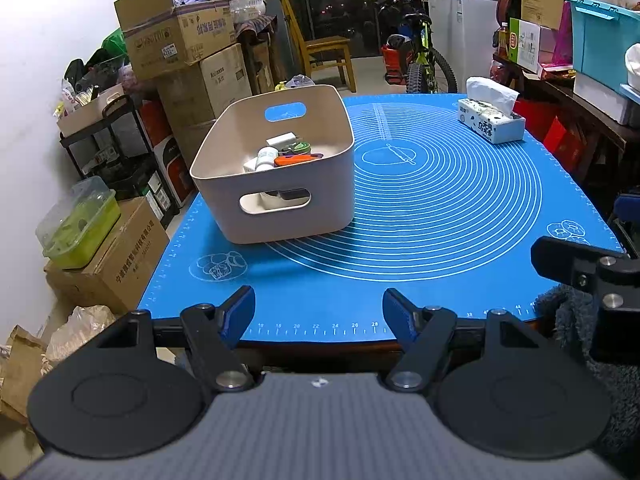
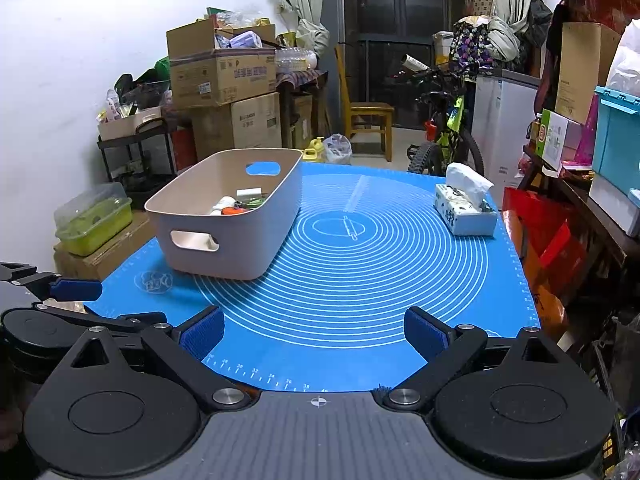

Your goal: Organize rigid objects

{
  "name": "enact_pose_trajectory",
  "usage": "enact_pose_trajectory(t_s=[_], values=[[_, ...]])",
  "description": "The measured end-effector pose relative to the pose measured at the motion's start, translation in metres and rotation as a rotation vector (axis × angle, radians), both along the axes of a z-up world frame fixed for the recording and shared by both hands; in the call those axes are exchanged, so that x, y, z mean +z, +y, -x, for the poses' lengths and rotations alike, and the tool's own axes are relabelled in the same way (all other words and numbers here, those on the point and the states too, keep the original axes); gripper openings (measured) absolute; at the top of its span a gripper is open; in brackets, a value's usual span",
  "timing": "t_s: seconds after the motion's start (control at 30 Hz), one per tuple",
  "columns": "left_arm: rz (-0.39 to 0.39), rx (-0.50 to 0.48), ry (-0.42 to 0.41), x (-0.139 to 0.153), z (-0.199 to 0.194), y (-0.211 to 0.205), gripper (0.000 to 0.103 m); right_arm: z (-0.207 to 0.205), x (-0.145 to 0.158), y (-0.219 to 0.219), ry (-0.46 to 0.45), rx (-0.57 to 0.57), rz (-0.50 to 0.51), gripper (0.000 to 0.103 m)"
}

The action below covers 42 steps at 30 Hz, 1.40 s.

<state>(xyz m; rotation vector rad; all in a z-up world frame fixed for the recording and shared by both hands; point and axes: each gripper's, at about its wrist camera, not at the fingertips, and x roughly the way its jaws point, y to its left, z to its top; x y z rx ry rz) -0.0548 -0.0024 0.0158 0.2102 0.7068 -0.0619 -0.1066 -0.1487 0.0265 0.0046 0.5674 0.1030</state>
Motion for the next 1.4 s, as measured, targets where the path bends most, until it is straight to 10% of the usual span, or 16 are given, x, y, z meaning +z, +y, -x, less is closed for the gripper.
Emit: enact_pose_trajectory(t_s=[1.4], values=[[0.010, 0.003, 0.003, -0.002, 0.000, 0.001, 0.071, -0.001, -0.010, 0.003, 0.018, 0.003, 0.003, 0.096]])
